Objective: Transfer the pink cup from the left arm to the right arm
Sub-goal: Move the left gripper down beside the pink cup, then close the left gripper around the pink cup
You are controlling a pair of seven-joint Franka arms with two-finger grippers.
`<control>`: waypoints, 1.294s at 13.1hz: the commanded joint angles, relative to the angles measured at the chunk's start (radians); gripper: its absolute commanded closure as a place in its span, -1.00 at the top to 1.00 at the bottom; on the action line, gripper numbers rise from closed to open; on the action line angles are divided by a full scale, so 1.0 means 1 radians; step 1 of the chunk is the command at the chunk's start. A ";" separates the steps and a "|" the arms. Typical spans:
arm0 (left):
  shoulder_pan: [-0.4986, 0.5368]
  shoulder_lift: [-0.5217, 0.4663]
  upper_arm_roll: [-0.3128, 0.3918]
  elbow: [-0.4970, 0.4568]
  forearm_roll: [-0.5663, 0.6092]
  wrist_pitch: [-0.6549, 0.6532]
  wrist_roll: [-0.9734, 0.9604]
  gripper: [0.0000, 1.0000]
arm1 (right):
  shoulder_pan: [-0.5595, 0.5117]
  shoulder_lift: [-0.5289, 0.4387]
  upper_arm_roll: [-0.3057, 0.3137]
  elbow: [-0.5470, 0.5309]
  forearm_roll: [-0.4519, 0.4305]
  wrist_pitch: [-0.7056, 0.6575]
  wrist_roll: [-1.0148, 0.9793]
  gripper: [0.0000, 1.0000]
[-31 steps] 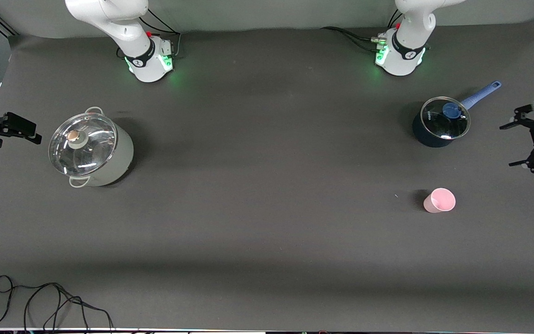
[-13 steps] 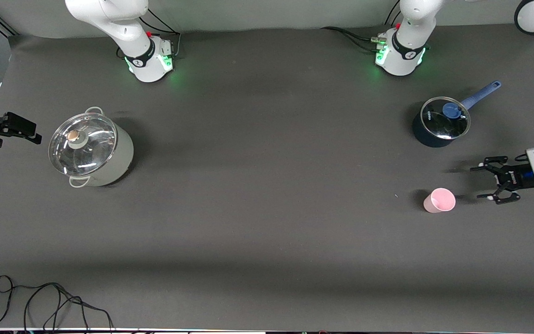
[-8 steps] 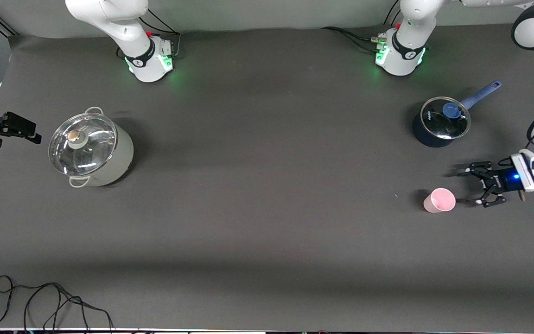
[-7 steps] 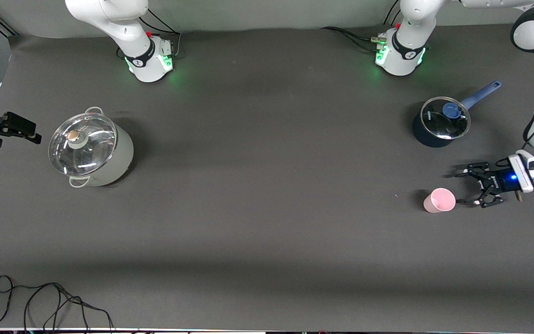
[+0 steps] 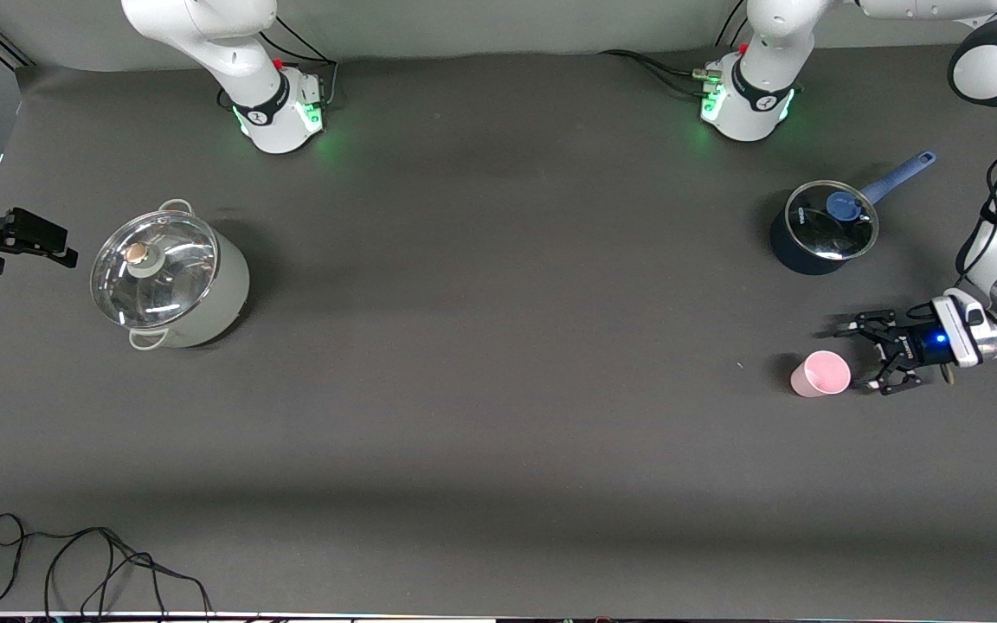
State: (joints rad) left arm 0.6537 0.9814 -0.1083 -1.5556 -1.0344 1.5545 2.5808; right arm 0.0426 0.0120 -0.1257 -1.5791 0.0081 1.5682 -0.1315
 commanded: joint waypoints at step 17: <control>-0.124 0.071 -0.030 0.046 -0.154 0.118 0.053 -0.64 | 0.005 -0.012 -0.005 0.004 0.020 -0.016 0.007 0.99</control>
State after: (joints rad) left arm 0.5389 1.0325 -0.1355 -1.5414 -1.1713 1.6655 2.5932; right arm 0.0426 0.0118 -0.1257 -1.5791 0.0081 1.5667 -0.1315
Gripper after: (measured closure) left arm 0.167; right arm 0.000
